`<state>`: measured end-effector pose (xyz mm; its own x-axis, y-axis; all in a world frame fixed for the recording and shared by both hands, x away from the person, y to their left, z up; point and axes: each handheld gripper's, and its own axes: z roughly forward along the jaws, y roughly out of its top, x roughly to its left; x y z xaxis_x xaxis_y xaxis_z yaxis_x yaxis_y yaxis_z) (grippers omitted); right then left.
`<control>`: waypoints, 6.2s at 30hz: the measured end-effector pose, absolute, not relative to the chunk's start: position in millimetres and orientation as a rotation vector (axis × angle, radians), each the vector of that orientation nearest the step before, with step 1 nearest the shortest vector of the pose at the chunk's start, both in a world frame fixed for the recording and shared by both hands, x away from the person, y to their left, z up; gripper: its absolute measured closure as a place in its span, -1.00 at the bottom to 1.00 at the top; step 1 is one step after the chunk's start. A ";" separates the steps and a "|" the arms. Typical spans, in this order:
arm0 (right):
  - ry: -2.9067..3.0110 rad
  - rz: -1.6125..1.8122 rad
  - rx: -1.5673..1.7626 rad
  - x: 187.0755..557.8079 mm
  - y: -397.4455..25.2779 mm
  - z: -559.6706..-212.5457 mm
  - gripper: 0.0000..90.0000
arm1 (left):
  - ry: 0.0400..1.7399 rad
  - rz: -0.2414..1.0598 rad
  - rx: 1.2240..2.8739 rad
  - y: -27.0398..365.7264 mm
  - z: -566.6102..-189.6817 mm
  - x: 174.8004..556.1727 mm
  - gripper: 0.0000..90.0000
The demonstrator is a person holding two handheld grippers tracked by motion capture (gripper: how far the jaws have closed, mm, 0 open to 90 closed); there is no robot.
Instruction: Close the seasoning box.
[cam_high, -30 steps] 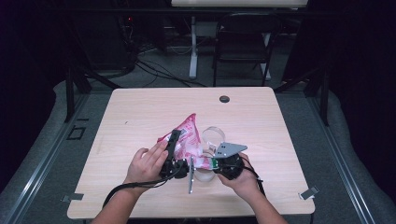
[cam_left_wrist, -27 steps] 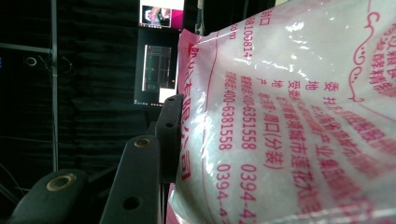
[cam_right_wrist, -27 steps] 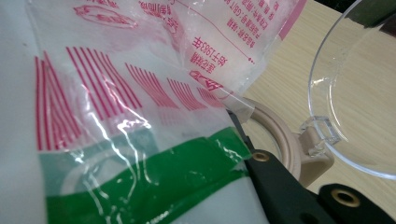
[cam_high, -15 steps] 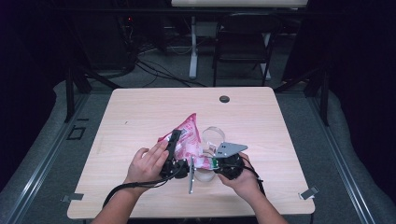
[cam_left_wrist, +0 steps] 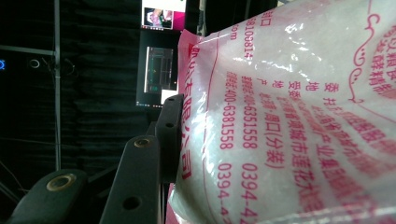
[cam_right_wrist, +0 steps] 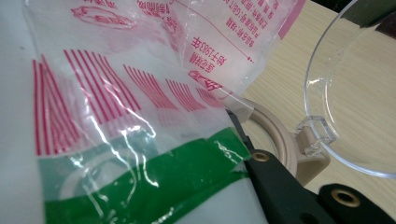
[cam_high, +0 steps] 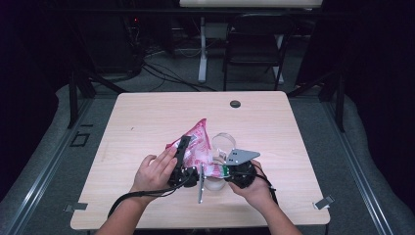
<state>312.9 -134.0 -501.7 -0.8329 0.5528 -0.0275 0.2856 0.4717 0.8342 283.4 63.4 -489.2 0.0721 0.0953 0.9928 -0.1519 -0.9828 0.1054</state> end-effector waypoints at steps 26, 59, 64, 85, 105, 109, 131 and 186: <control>2.423 1.297 0.714 312.9 -134.5 -501.3 1.00 | -0.063 2.021 2.153 63.3 -488.0 282.0 0.40; 2.432 1.277 0.701 311.8 -131.5 -502.5 1.00 | -0.076 2.016 2.155 69.9 -492.7 278.9 0.44; 2.429 1.282 0.703 311.9 -131.5 -502.6 1.00 | -0.070 2.011 2.157 69.7 -492.8 278.8 0.44; 2.436 1.275 0.695 311.7 -129.3 -503.3 1.00 | -0.068 2.013 2.158 72.2 -492.2 279.0 0.44; 2.437 1.266 0.695 311.6 -127.0 -504.6 1.00 | -0.050 2.004 2.161 74.9 -494.8 279.2 0.44; 2.438 1.260 0.691 311.7 -126.7 -504.8 1.00 | -0.049 2.004 2.163 75.1 -494.8 279.2 0.45; 2.423 1.280 0.703 312.3 -132.0 -501.3 1.00 | -0.077 2.022 2.137 69.6 -488.8 279.2 0.45; 2.440 1.272 0.693 312.9 -126.2 -504.9 1.00 | -0.054 2.012 2.159 75.9 -491.0 278.3 0.45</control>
